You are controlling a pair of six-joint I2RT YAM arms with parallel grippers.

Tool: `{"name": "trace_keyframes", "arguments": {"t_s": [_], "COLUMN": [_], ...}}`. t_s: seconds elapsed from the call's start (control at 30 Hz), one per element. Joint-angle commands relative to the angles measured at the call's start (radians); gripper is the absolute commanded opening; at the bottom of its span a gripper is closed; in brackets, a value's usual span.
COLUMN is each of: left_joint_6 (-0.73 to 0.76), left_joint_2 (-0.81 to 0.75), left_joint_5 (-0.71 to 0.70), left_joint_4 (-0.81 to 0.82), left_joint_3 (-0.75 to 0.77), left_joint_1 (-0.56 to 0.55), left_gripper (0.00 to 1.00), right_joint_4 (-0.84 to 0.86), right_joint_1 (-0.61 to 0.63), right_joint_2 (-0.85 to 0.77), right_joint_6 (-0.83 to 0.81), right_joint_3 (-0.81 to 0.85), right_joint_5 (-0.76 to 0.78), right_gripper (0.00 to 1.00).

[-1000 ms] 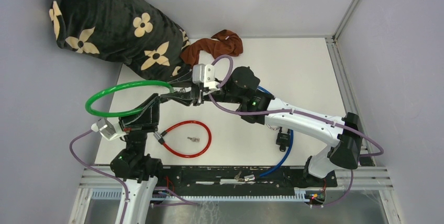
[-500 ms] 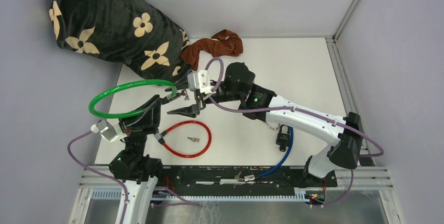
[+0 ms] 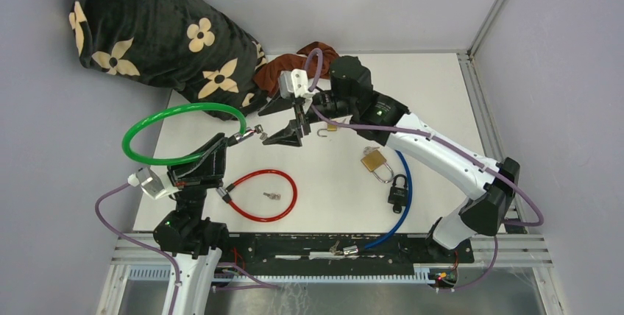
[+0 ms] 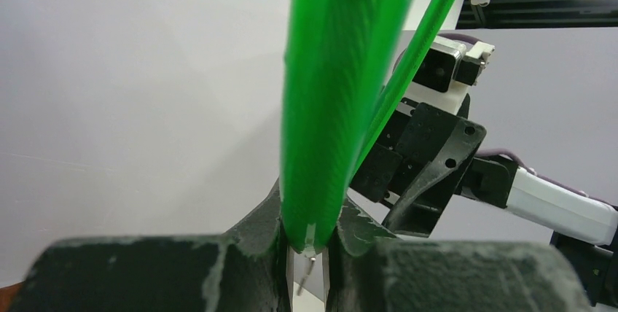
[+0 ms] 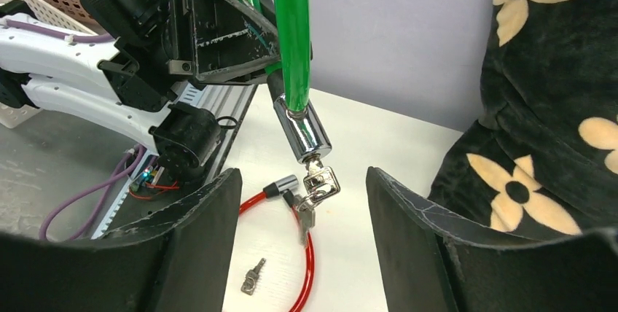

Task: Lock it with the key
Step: Lock the lock.

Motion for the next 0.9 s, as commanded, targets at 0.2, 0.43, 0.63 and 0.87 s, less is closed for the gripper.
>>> {"name": "trace_keyframes", "arguments": {"t_s": [0.2, 0.43, 0.63, 0.87], "left_joint_6": [-0.026, -0.029, -0.029, -0.092], "left_joint_2": [-0.007, -0.008, -0.007, -0.002], "left_joint_5": [0.002, 0.005, 0.006, -0.035], "left_joint_4": [0.041, 0.041, 0.041, -0.014], "left_joint_3": [0.051, 0.05, 0.048, 0.048], "left_joint_1": [0.005, 0.005, 0.005, 0.005], "left_gripper": [0.02, 0.02, 0.02, 0.02], "right_joint_4": [-0.181, -0.217, -0.213, -0.057], "right_joint_1": [-0.003, -0.003, -0.003, 0.003], "right_joint_2": [0.103, 0.133, 0.131, 0.079], "right_joint_6": [0.005, -0.003, -0.004, 0.022], "right_joint_3": [0.204, 0.239, 0.223, 0.105], "right_joint_5": [-0.02, -0.017, -0.029, -0.009], "right_gripper": [0.6, 0.5, 0.23, 0.0]}}
